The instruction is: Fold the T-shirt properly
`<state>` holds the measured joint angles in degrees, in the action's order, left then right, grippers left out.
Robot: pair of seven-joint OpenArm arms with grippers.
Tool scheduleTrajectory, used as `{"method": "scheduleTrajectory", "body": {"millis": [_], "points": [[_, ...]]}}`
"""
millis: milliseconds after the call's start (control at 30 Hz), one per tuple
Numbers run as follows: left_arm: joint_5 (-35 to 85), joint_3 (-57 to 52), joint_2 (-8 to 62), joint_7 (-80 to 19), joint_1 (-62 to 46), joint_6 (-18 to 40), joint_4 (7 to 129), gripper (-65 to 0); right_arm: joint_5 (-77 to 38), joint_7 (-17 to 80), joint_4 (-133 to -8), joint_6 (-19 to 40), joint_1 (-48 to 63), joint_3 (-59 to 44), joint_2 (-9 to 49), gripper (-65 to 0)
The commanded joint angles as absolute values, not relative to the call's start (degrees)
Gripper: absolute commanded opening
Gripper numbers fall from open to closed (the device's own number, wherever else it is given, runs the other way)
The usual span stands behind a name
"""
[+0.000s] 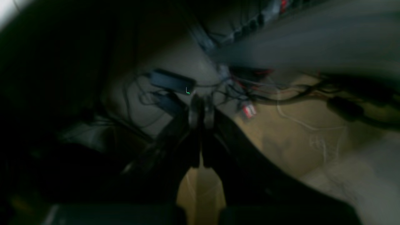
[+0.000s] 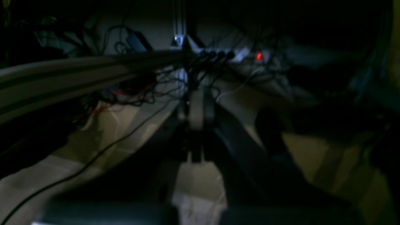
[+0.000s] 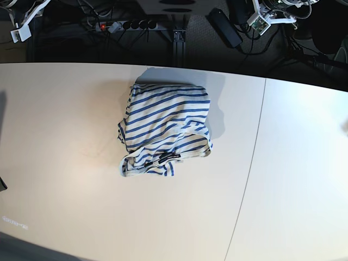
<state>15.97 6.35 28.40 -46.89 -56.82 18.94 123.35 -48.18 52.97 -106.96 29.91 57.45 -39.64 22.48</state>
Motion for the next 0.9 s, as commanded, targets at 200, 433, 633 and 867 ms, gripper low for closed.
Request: {"method": "scheduleTrajectory", "body": {"millis": [200, 433, 633, 867], "points": [[15.8, 6.2, 28.7, -40.1, -54.4, 20.0, 102.1, -65.0, -48.9, 51.7, -91.2, 33.3, 57.6, -39.4, 21.7, -65.0], [15.4, 8.6, 27.2, -34.9, -44.2, 20.2, 77.8, -65.0, -45.1, 46.2, -67.4, 33.2, 51.8, -36.8, 21.8, -65.0], [14.2, 15.8, 23.9, -36.2, -30.2, 20.2, 54.2, -65.0, -35.1, 46.0, -44.7, 32.0, 38.1, -28.4, 21.8, -65.0], [14.1, 21.8, 18.1, -38.8, -16.7, 20.2, 32.8, -65.0, -28.0, 45.8, -27.3, 25.3, 22.4, -15.9, 21.9, -65.0]]}}
